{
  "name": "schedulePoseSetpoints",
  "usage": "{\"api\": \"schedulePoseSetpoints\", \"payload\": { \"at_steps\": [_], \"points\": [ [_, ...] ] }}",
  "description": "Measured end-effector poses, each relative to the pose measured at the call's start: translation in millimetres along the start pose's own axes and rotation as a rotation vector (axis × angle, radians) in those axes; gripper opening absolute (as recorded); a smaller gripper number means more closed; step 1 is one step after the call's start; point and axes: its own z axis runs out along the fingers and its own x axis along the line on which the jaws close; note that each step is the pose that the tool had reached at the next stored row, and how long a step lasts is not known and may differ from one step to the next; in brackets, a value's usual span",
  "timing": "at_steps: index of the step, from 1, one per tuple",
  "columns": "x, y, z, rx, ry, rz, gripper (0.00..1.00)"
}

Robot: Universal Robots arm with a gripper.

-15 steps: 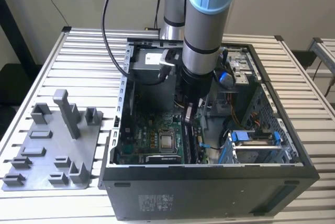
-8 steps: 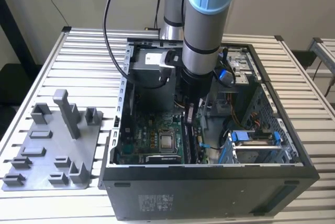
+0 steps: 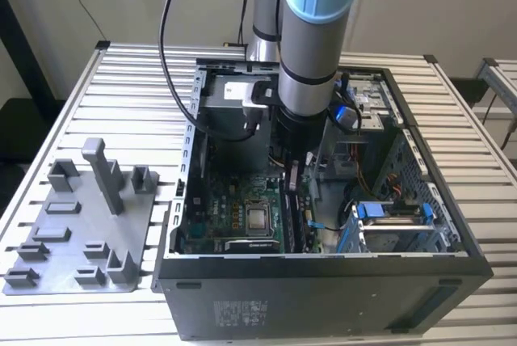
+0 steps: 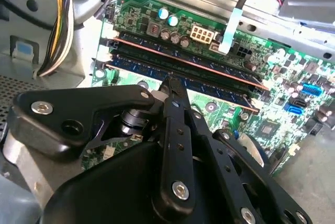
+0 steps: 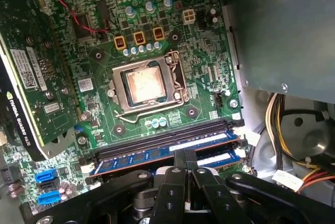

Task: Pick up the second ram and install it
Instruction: 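Press down the second ram until it locks into place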

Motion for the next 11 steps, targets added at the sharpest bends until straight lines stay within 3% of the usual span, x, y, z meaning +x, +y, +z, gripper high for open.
{"api": "schedulePoseSetpoints", "payload": {
  "at_steps": [4, 11],
  "points": [
    [0.1, 0.5, 0.1, -0.0024, -0.0021, -0.050, 0.11],
    [1.4, -1.3, 0.3, -0.0033, -0.0032, -0.062, 0.11]
  ]
}}
